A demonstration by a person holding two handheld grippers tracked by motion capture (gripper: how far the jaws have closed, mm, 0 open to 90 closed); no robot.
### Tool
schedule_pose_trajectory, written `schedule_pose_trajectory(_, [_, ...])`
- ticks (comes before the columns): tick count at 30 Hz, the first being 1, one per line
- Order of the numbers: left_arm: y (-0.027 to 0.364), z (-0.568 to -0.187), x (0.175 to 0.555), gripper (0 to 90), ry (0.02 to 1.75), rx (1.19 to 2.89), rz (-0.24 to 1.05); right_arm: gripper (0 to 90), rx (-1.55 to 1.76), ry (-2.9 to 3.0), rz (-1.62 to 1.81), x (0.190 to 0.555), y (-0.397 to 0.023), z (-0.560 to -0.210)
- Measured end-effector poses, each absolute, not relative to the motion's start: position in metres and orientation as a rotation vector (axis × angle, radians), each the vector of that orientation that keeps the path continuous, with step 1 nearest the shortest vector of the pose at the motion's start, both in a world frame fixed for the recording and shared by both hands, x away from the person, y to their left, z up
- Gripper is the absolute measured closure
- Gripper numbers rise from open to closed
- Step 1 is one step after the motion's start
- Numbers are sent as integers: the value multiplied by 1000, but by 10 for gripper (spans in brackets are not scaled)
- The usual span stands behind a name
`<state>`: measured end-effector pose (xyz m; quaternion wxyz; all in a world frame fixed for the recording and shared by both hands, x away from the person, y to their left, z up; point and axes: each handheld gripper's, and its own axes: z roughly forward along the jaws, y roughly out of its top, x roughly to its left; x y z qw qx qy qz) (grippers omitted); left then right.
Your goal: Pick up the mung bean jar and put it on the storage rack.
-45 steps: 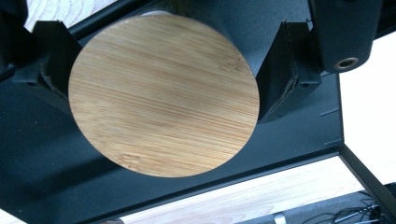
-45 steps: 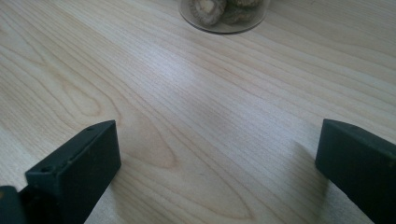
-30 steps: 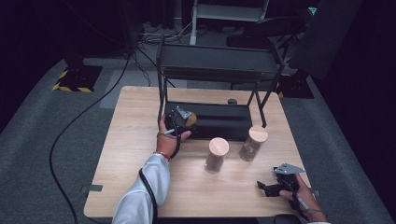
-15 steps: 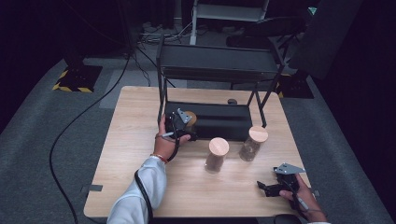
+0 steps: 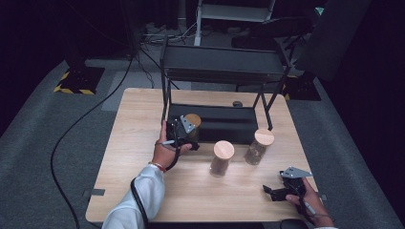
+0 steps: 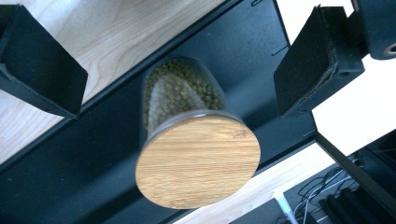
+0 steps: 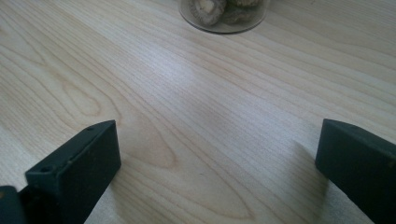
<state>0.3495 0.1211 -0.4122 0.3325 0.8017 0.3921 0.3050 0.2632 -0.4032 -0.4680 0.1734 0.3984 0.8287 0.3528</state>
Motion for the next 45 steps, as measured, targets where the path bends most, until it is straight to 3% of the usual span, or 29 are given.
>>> schedule_pose_trajectory(21, [140,-415,315,23,924,2153,825,0,1130,2350,1001,263,-403,-468])
schedule_pose_trajectory(45, [166,-430,275,23,923,2170,827,0,1129,2350,1001,263,-403,-468])
